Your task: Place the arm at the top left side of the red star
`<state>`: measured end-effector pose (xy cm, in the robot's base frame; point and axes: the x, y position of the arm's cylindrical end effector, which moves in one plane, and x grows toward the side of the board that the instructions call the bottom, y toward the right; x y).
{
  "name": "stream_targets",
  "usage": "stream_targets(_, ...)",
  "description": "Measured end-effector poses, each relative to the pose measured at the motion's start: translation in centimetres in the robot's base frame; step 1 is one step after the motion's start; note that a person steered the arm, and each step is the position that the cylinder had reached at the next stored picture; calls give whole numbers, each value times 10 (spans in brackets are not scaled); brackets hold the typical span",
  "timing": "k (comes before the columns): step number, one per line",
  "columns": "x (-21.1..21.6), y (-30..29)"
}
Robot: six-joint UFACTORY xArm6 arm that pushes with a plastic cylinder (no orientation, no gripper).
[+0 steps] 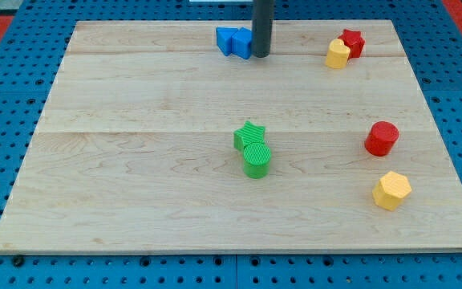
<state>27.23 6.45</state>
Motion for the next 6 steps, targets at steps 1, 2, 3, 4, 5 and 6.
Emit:
stream_targets(1, -29, 21)
stream_targets(2, -34, -57)
stream_targets(3, -24, -88)
stream_targets(4, -36, -20)
stream_targets(5, -56, 65)
stream_targets(6, -54, 87)
